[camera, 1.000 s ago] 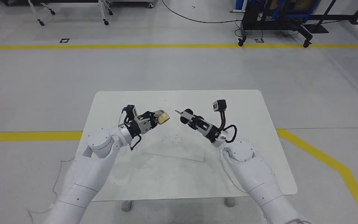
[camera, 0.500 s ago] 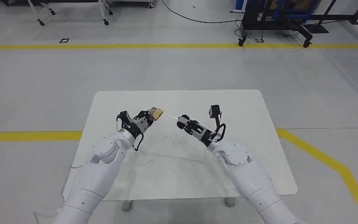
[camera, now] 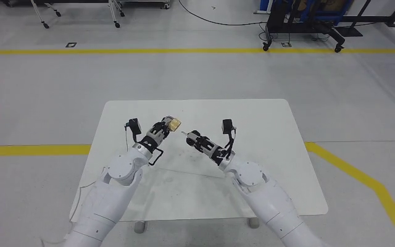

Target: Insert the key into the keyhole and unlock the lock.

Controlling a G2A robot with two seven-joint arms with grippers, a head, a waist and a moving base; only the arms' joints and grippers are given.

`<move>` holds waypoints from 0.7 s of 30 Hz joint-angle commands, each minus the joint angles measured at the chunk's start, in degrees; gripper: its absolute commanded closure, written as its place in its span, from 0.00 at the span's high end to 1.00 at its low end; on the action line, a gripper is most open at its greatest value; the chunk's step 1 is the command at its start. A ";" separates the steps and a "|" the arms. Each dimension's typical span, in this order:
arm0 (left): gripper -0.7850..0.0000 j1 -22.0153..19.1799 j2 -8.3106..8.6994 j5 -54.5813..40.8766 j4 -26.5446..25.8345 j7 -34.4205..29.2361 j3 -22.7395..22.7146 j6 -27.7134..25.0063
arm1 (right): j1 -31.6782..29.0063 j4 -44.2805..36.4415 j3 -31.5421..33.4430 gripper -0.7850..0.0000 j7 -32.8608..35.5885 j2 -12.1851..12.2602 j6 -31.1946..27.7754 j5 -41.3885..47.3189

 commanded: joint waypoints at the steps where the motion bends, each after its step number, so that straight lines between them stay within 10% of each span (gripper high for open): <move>1: 0.00 0.24 0.00 0.74 -0.31 -0.15 -0.16 -0.05 | 0.20 0.23 -0.06 0.00 -0.99 -0.14 -0.04 0.20; 21: 0.00 1.99 -0.32 5.37 -2.08 0.45 -1.68 -0.34 | 2.72 2.62 -2.15 0.00 -2.97 -1.41 2.23 0.69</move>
